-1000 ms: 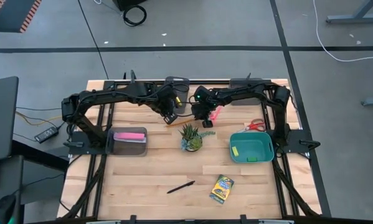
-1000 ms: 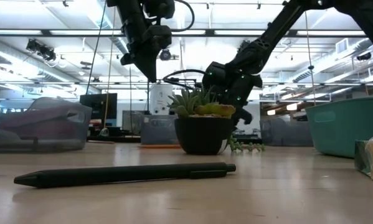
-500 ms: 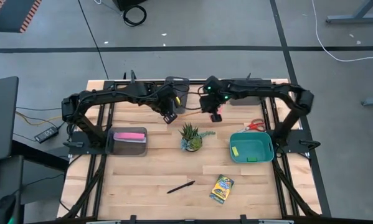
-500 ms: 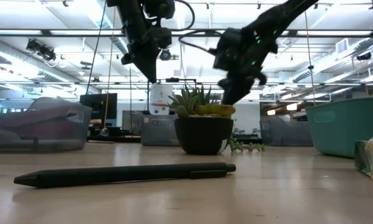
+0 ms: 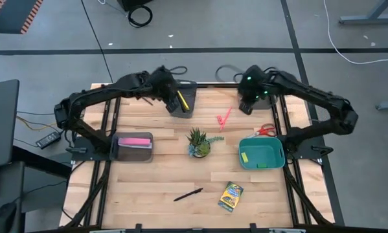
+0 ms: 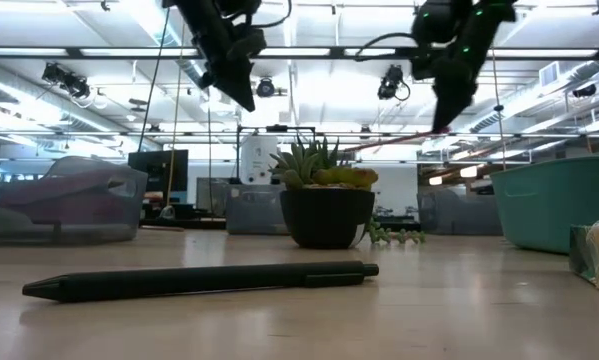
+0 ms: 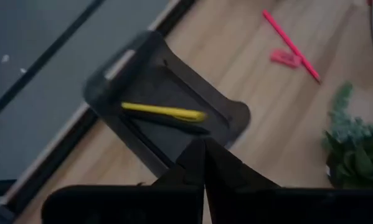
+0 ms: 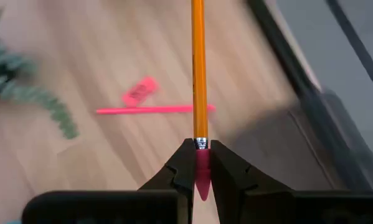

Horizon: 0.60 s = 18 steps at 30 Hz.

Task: Sort crayons/erasers/pens/pencils in bins
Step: Put the orange pencil into the right black bin

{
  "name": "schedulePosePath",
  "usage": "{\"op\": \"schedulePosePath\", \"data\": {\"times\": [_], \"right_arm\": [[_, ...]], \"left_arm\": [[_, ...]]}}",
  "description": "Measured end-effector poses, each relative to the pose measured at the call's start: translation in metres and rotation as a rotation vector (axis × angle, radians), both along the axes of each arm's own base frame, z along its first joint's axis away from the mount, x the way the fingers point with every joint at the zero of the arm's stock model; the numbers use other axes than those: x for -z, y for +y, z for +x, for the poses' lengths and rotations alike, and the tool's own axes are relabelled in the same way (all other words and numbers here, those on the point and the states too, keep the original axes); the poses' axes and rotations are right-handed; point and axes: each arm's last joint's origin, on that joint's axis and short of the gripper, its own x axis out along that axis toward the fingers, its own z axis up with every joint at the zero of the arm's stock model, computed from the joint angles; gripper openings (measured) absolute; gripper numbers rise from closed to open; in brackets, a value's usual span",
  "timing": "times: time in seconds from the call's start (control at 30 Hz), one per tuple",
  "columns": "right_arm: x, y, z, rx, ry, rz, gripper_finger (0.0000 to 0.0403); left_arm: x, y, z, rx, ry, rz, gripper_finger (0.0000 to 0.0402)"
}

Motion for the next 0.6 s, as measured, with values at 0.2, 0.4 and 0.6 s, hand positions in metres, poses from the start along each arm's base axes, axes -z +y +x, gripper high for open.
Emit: {"op": "schedulePosePath", "data": {"times": [0.2,0.4,0.6], "right_arm": [[-0.017,0.002,-0.030,0.338,-0.081,0.008,0.0042],[-0.021,0.005,-0.039,0.596,-0.154,0.066,0.0042],[-0.018,0.012,-0.038,0.841,-0.197,0.191,0.0042]], "left_arm": [[-0.011,0.020,-0.009,-0.040,-0.078,0.054,0.0020],[-0.017,0.031,-0.009,0.028,-0.146,0.088,0.0023],[-0.021,0.040,-0.011,0.048,-0.160,0.154,0.0008]]}}
